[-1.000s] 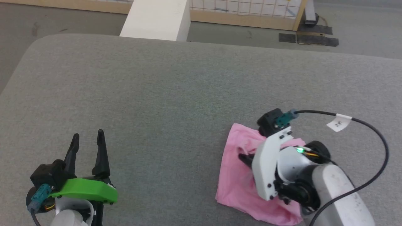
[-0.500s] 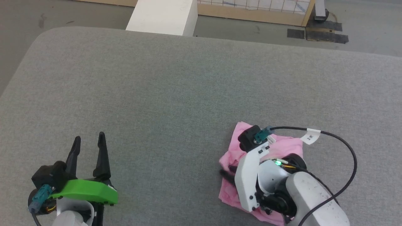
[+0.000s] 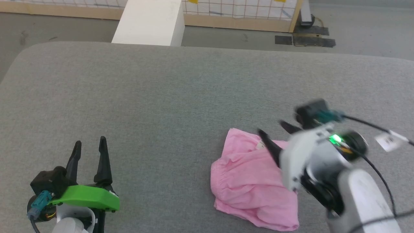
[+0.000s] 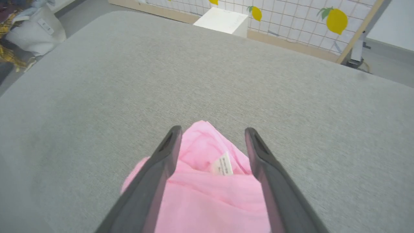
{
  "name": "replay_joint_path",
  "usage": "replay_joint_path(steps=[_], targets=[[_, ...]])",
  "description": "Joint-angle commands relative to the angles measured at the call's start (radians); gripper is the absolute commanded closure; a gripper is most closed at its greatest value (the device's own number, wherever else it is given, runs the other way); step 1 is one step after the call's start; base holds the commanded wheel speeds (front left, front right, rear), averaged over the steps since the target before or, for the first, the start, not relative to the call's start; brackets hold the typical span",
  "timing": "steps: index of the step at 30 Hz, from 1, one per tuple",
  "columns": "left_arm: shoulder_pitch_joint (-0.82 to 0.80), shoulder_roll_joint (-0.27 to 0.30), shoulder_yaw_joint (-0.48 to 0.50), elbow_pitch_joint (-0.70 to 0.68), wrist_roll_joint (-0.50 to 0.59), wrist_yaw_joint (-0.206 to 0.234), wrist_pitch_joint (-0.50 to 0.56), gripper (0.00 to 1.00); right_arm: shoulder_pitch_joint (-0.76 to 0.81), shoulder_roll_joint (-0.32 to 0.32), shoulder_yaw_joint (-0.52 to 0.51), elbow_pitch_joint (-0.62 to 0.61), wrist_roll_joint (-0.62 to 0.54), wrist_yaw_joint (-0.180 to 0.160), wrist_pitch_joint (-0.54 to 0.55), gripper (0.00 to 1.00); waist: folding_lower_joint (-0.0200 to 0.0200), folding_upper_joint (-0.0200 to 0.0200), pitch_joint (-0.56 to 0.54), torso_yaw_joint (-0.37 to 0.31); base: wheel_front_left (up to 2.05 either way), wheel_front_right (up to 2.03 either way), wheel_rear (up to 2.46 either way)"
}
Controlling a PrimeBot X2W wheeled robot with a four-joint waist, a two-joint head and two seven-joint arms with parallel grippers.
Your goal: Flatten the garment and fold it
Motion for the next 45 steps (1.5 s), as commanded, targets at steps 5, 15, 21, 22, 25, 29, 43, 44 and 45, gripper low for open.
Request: replay_joint_path(steps=[5, 15, 21, 22, 25, 29, 43, 44, 45], targets=[[-0.012, -0.002, 0.004, -0.010, -0.001, -0.015, -0.005, 0.00, 0.169, -0.001, -0.113, -0.036, -0.047, -0.001, 0.029, 0.00, 0.0000, 0.0074, 0.009, -0.009, 0.00, 0.00, 0.00], [-0.018, -0.008, 0.011, -0.007, 0.010, -0.031, -0.005, 0.00, 0.215, -0.001, -0.074, 0.128, 0.002, -0.001, -0.027, 0.00, 0.0000, 0.0074, 0.027, 0.001, 0.00, 0.00, 0.00], [-0.019, -0.014, 0.013, -0.002, 0.015, -0.037, -0.005, 0.00, 0.166, -0.001, -0.051, 0.230, -0.012, -0.001, -0.040, 0.77, 0.0000, 0.0074, 0.029, 0.011, 0.00, 0.00, 0.00], [-0.019, -0.015, 0.013, -0.001, 0.016, -0.038, -0.005, 0.00, 0.156, -0.001, -0.048, 0.236, -0.013, -0.001, -0.041, 1.00, 0.0000, 0.0074, 0.029, 0.012, 0.00, 0.00, 0.00], [-0.016, -0.016, 0.017, 0.000, 0.018, -0.038, -0.005, 0.00, 0.132, -0.001, -0.035, 0.235, -0.026, -0.001, -0.034, 1.00, 0.0000, 0.0074, 0.026, 0.003, 0.00, 0.00, 0.00], [-0.005, -0.013, 0.024, -0.013, 0.019, -0.038, -0.005, 0.00, 0.095, -0.001, 0.009, 0.202, -0.073, -0.001, 0.016, 1.00, 0.0000, 0.0074, 0.027, -0.044, 0.00, 0.00, 0.00], [-0.006, 0.028, 0.066, -0.094, 0.014, -0.034, 0.003, 0.00, -0.169, -0.272, 0.310, 0.202, 0.109, -0.001, 0.095, 1.00, 0.0000, 0.0074, 0.139, -0.437, 0.00, 0.00, 0.00], [-0.009, 0.035, 0.067, -0.102, 0.015, -0.035, 0.007, 0.00, -0.187, -0.285, 0.320, 0.212, 0.116, -0.001, 0.085, 1.00, 0.0000, 0.0074, 0.150, -0.451, 0.00, 0.00, 0.00], [-0.013, 0.042, 0.067, -0.111, 0.017, -0.036, 0.013, 0.00, -0.210, -0.299, 0.327, 0.227, 0.125, -0.001, 0.073, 1.00, 0.0000, 0.0074, 0.163, -0.464, 0.00, 0.00, 0.00]])
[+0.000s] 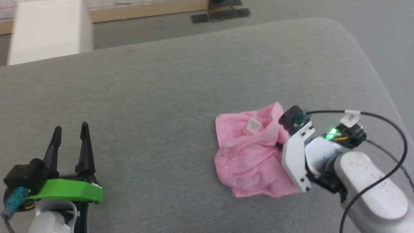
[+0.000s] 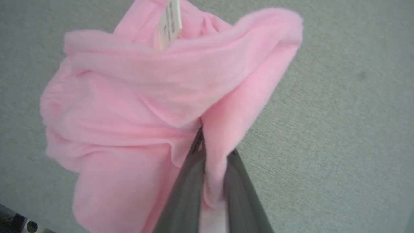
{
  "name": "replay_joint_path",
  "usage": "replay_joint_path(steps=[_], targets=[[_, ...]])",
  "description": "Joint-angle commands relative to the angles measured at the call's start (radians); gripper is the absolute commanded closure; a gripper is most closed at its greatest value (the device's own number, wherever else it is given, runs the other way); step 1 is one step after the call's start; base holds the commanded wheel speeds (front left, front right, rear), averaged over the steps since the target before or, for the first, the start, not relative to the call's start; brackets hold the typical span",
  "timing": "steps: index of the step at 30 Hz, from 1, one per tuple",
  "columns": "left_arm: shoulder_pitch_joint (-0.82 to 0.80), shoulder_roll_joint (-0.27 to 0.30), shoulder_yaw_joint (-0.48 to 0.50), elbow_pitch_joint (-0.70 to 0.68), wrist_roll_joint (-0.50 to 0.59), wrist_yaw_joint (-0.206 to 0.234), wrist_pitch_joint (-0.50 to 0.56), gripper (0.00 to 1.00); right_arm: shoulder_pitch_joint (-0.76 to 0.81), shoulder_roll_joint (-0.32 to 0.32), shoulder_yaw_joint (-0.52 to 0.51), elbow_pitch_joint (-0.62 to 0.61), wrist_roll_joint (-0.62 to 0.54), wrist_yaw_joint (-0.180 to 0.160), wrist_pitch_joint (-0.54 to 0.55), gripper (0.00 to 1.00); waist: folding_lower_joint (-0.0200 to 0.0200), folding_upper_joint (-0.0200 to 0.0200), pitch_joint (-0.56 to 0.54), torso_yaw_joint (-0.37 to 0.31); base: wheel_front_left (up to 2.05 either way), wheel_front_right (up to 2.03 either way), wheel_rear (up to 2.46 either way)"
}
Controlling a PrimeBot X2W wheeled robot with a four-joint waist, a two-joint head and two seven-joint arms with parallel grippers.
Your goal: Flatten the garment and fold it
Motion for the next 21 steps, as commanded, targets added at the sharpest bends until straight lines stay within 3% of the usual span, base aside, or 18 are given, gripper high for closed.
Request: replay_joint_path(steps=[1, 5, 11, 21], targets=[[-0.015, 0.017, 0.004, -0.015, 0.004, -0.003, 0.007, 0.00, -0.039, -0.020, 0.012, 0.016, 0.011, -0.002, -0.020, 1.00, 0.0000, 0.0074, 0.105, -0.158, 0.00, 0.00, 0.00], [-0.021, 0.047, 0.009, -0.063, 0.010, -0.003, 0.031, 0.00, -0.116, -0.082, 0.031, 0.064, 0.010, -0.002, -0.054, 1.00, 0.0000, 0.0074, 0.162, -0.175, 0.00, 0.00, 0.00], [-0.024, 0.094, 0.032, -0.144, 0.013, 0.002, 0.066, 0.00, -0.201, -0.147, -0.021, 0.133, -0.030, -0.002, -0.094, 1.00, 0.0000, 0.0074, 0.256, -0.153, 0.00, 0.00, 0.00], [-0.013, 0.151, 0.095, -0.237, -0.005, 0.018, 0.101, 0.00, -0.270, -0.183, -0.254, 0.234, -0.189, -0.002, -0.118, 1.00, 0.0000, 0.0074, 0.357, -0.092, 0.00, 0.00, 0.00]])
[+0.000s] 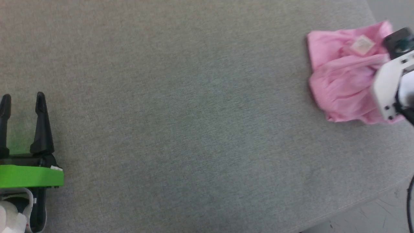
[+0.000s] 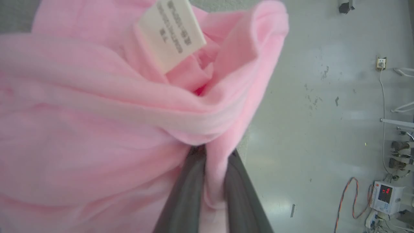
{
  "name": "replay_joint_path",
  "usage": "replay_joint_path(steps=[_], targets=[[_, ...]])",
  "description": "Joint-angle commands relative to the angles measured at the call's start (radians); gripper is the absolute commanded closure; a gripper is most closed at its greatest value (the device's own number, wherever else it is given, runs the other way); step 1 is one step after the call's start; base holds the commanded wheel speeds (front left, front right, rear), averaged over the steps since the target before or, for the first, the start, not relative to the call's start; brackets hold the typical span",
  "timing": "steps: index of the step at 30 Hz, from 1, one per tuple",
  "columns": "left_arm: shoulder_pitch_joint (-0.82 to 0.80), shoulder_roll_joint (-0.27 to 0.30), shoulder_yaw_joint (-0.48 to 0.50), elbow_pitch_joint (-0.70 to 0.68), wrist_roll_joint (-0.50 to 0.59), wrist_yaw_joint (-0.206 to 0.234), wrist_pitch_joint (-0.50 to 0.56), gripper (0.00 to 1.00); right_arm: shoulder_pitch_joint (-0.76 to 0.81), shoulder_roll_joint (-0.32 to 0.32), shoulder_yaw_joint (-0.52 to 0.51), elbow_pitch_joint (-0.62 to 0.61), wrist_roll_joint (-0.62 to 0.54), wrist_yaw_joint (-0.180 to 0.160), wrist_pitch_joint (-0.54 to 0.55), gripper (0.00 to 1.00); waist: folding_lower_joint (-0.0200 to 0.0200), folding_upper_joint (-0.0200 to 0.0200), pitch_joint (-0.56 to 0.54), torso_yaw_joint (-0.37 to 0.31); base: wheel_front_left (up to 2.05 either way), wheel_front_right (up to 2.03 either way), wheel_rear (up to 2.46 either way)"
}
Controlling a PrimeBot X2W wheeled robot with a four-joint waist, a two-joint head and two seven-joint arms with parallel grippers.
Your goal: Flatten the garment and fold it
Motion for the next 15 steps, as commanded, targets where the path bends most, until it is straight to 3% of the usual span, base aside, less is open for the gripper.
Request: replay_joint_path(steps=[1, 3, 4, 5, 15], targets=[[-0.002, 0.012, 0.006, -0.007, -0.009, 0.004, 0.002, 0.00, -0.017, 0.006, -0.045, 0.011, -0.028, -0.002, -0.002, 1.00, -0.0001, 0.0074, 0.055, 0.039, 0.00, 0.00, 0.00], [-0.001, 0.013, 0.008, -0.010, -0.012, 0.004, 0.002, 0.00, -0.016, 0.019, -0.108, 0.017, -0.066, -0.002, -0.004, 1.00, -0.0001, 0.0074, 0.060, 0.049, 0.00, 0.00, 0.00], [-0.001, 0.013, 0.007, -0.010, -0.013, 0.004, 0.002, 0.00, -0.016, 0.025, -0.136, 0.016, -0.086, -0.002, -0.010, 0.75, -0.0001, 0.0074, 0.061, 0.054, 0.00, 0.00, 0.00], [-0.002, 0.012, 0.005, -0.010, -0.014, 0.004, 0.000, 0.00, -0.011, 0.034, -0.165, 0.017, -0.108, -0.002, -0.009, 0.00, -0.0001, 0.0074, 0.061, 0.059, 0.00, 0.00, 0.00], [-0.005, -0.025, -0.026, 0.045, -0.020, 0.008, -0.034, 0.00, 0.024, 0.101, -0.369, -0.072, -0.173, -0.002, -0.066, 0.00, -0.0001, 0.0074, -0.044, 0.086, 0.00, 0.00, 0.00]])
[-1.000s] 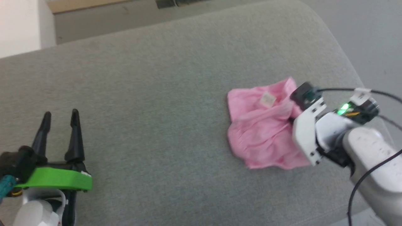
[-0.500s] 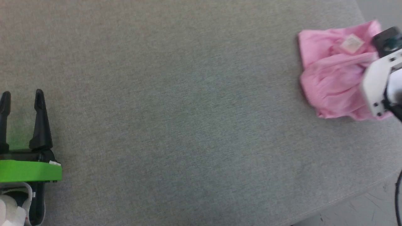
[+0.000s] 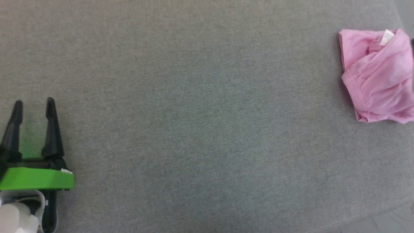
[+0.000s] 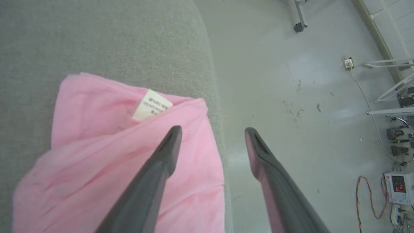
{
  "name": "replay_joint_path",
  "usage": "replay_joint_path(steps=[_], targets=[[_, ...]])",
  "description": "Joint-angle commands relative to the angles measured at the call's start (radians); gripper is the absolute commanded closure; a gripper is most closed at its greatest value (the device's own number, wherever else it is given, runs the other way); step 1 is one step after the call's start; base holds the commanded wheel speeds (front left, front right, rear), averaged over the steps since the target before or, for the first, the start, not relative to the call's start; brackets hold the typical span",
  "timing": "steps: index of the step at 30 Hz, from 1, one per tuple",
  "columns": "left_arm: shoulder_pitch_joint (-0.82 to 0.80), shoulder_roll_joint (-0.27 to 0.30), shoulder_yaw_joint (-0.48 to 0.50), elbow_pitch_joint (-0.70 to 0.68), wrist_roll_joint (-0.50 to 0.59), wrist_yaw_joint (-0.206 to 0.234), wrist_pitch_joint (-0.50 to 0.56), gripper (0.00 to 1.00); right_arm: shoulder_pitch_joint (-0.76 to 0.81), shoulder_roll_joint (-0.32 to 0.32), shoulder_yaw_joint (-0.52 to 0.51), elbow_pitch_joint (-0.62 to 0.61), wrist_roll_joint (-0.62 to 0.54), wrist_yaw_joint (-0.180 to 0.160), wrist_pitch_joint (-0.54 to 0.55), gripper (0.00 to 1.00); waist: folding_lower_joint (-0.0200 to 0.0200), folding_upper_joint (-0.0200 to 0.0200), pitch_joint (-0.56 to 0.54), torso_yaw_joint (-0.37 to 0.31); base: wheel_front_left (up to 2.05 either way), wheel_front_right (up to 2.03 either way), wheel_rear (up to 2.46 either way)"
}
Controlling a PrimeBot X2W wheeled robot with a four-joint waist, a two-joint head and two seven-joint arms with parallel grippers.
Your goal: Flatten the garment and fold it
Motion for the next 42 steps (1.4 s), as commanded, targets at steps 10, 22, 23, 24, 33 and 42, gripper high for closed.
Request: replay_joint_path(steps=[10, 22, 23, 24, 33, 42], targets=[[-0.012, -0.039, -0.038, 0.094, 0.027, 0.029, -0.048, 0.00, 0.051, 0.158, -0.083, -0.249, 0.059, -0.002, -0.347, 0.00, -0.0002, 0.0074, -0.237, 0.063, 0.00, 0.00, 0.00], [-0.016, -0.098, -0.089, 0.153, 0.061, 0.069, -0.065, 0.00, 0.255, 0.372, 0.011, -0.454, 0.172, -0.002, -0.668, 0.00, -0.0002, 0.0074, -0.395, 0.205, 0.00, 0.00, 0.00], [-0.019, -0.104, -0.090, 0.156, 0.062, 0.073, -0.067, 0.00, 0.281, 0.377, 0.015, -0.455, 0.174, -0.002, -0.692, 0.00, -0.0002, 0.0074, -0.404, 0.218, 0.00, 0.00, 0.00], [-0.020, -0.107, -0.091, 0.157, 0.063, 0.076, -0.068, 0.00, 0.301, 0.379, 0.025, -0.452, 0.171, -0.002, -0.708, 0.00, -0.0002, 0.0074, -0.410, 0.226, 0.00, 0.00, 0.00], [-0.023, -0.137, -0.121, 0.185, 0.086, 0.093, -0.077, 0.00, 0.471, 0.381, 0.045, -0.347, 0.323, -0.002, -0.832, 0.00, -0.0002, 0.0074, -0.460, 0.294, 0.00, 0.00, 0.00], [-0.020, -0.150, -0.152, 0.225, 0.133, 0.111, -0.084, 0.00, 0.598, 0.381, 0.048, -0.325, 0.238, -0.002, -0.836, 0.00, -0.0002, 0.0074, -0.477, 0.327, 0.00, 0.00, 0.00]])
